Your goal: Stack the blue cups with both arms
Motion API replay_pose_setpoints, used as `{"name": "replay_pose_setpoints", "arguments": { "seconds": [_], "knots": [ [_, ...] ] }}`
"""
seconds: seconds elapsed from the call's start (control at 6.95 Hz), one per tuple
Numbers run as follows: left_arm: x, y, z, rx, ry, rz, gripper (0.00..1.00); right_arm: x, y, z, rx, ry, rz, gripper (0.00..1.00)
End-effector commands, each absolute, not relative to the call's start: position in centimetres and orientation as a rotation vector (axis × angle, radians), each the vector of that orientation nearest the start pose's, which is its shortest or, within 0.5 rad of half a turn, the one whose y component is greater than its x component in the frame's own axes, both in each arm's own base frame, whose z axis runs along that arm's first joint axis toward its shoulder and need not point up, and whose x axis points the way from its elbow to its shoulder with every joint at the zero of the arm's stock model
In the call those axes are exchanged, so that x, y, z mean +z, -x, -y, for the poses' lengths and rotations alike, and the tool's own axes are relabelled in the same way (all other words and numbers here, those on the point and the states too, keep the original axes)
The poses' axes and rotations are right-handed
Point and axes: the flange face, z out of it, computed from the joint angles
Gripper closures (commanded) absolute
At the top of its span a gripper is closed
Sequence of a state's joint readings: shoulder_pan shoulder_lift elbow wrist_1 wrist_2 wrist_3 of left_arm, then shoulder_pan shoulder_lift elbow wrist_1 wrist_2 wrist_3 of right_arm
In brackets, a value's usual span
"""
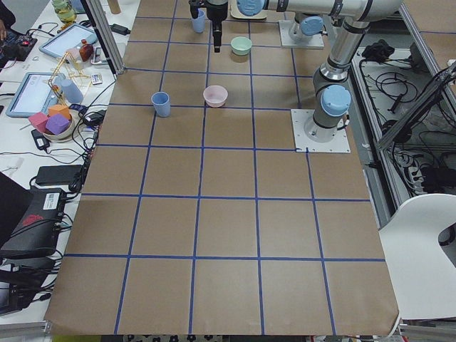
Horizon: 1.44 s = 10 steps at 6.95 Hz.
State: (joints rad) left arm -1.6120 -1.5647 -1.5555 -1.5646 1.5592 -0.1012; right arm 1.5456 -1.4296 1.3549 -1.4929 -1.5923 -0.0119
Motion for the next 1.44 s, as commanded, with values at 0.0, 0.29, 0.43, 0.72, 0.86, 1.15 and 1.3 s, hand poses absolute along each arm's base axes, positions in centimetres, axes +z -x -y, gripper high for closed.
{"name": "replay_pose_setpoints", "arguments": {
  "seconds": [0.0, 0.29, 0.43, 0.72, 0.86, 1.15, 1.3],
  "knots": [
    [50.0, 15.4, 48.6, -0.045, 0.096, -3.153, 0.0, 51.3, -11.7, 55.3, 0.008, -0.024, -3.163, 0.0],
    [50.0, 15.4, 48.6, -0.045, 0.094, -3.153, 0.0, 51.3, -11.7, 55.3, 0.005, -0.024, -3.163, 0.0],
    [50.1, 15.4, 48.5, -0.047, 0.096, -3.153, 0.0, 51.3, -11.7, 55.3, 0.005, -0.024, -3.163, 0.0],
    [50.0, 15.4, 48.5, -0.045, 0.094, -3.153, 0.0, 51.2, -11.7, 55.3, 0.008, -0.024, -3.163, 0.0],
    [50.0, 15.4, 48.5, -0.045, 0.096, -3.153, 0.0, 51.2, -11.7, 55.3, 0.008, -0.024, -3.163, 0.0],
    [50.0, 15.3, 48.5, -0.045, 0.099, -3.152, 0.0, 51.0, -10.8, 55.8, 0.001, -0.034, -3.161, 0.0],
    [50.1, 15.4, 48.4, -0.047, 0.097, -3.153, 0.0, 51.1, -9.5, 56.2, -0.001, -0.065, -3.155, 0.0]
  ]
}}
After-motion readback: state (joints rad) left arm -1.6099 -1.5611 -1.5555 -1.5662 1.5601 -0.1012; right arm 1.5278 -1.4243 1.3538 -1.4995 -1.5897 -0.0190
